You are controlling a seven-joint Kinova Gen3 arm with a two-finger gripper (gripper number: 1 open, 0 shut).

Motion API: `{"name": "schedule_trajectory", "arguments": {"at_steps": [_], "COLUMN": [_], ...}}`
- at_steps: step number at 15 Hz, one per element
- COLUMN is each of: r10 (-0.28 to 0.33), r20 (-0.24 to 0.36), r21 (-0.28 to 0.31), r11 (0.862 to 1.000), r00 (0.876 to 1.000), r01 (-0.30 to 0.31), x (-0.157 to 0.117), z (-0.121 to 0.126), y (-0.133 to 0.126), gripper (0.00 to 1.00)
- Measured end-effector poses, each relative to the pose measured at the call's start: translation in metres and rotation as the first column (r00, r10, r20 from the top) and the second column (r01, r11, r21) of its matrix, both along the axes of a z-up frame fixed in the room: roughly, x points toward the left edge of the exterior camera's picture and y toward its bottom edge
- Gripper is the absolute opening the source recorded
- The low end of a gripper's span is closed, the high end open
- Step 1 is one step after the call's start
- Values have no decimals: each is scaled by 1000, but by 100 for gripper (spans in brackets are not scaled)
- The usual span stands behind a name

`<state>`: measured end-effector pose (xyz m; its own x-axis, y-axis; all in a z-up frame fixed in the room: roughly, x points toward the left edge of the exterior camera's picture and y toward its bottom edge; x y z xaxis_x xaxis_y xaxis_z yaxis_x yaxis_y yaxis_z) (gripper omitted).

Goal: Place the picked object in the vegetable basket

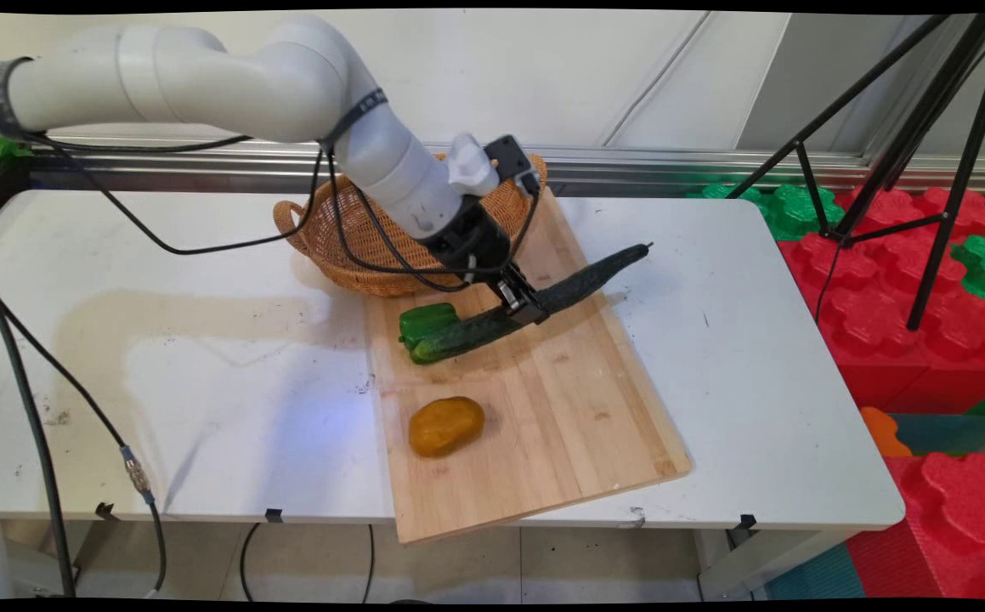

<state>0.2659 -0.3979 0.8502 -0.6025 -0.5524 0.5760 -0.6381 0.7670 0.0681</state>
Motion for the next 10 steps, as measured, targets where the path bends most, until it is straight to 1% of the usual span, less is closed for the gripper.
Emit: {"name": "schedule_trajectory", "arguments": {"at_steps": [5,10], "r10": [-25,-58], "r20": [-21,-39], "r21": [-41,-89], "r11": [999,995], "r00": [999,998], "r01": [24,55], "x": [14,39], "z": [29,66], "y": [12,29], "gripper": [0,0]}}
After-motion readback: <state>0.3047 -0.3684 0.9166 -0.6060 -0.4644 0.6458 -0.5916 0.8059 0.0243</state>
